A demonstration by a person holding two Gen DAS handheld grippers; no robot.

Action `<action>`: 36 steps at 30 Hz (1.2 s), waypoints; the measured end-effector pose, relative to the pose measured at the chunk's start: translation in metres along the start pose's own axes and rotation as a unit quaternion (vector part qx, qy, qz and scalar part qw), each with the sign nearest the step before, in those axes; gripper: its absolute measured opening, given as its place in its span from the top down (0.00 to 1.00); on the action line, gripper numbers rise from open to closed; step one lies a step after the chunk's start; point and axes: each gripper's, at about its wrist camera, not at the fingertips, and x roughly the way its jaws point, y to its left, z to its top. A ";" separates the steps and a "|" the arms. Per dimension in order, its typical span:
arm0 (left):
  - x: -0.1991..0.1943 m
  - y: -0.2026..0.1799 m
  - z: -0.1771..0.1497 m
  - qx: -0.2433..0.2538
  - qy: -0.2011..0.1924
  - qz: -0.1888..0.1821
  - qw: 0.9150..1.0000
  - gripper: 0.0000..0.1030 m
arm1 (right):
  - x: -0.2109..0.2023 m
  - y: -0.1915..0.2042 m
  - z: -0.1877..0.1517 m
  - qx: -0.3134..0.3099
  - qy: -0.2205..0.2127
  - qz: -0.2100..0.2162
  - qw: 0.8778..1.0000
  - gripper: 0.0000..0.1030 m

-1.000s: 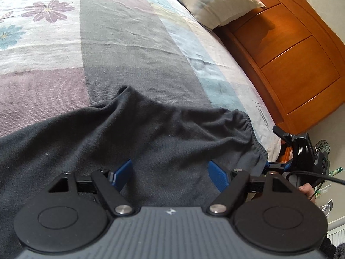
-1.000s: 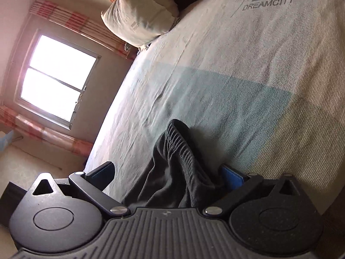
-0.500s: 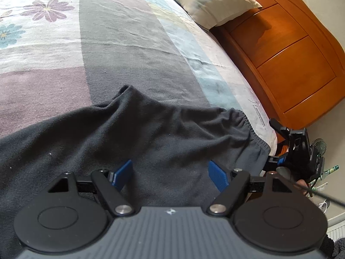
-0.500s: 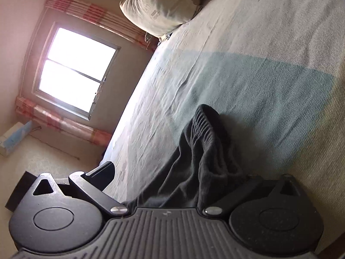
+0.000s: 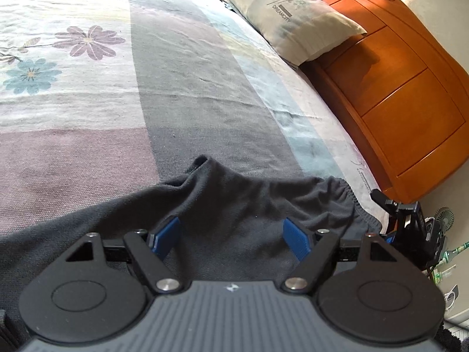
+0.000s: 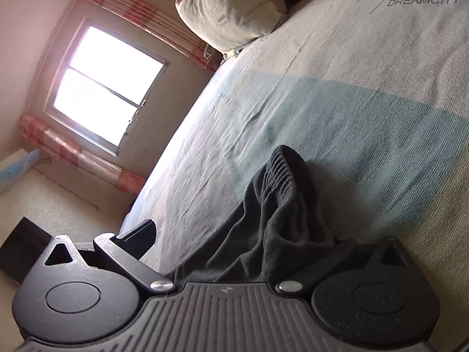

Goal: Fold clothes
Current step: 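Lift the waistband with the right tool and fold it over the pants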

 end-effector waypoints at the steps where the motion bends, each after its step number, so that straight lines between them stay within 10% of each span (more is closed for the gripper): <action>1: 0.000 0.001 -0.002 -0.002 -0.001 -0.001 1.000 0.25 | -0.004 -0.002 -0.004 -0.016 -0.002 0.009 1.000 0.03; 8: -0.006 0.010 -0.011 -0.011 0.005 -0.003 1.000 0.25 | -0.019 -0.021 -0.007 -0.014 -0.031 0.042 0.999 0.21; 13: -0.013 0.011 -0.009 -0.016 -0.002 -0.003 1.000 0.25 | 0.007 0.009 -0.013 -0.097 0.005 -0.051 0.994 0.20; 25: -0.027 0.006 -0.008 -0.003 -0.011 -0.004 1.000 0.25 | 0.004 -0.004 -0.004 0.058 0.015 -0.035 0.998 0.18; 28: -0.026 0.004 -0.008 -0.004 -0.010 -0.008 1.000 0.25 | 0.005 -0.021 0.002 0.098 0.005 -0.046 0.994 0.48; 29: -0.026 0.003 -0.009 -0.003 -0.011 -0.011 1.000 0.25 | 0.006 -0.033 0.003 0.124 0.006 -0.061 0.990 0.83; 30: -0.027 0.001 -0.009 -0.001 -0.011 -0.014 1.000 0.25 | 0.007 -0.047 0.003 0.151 0.007 -0.061 0.987 0.95; 36: -0.034 -0.008 -0.012 0.018 -0.009 -0.015 1.000 0.25 | 0.009 -0.058 0.001 0.181 0.020 -0.025 0.983 0.93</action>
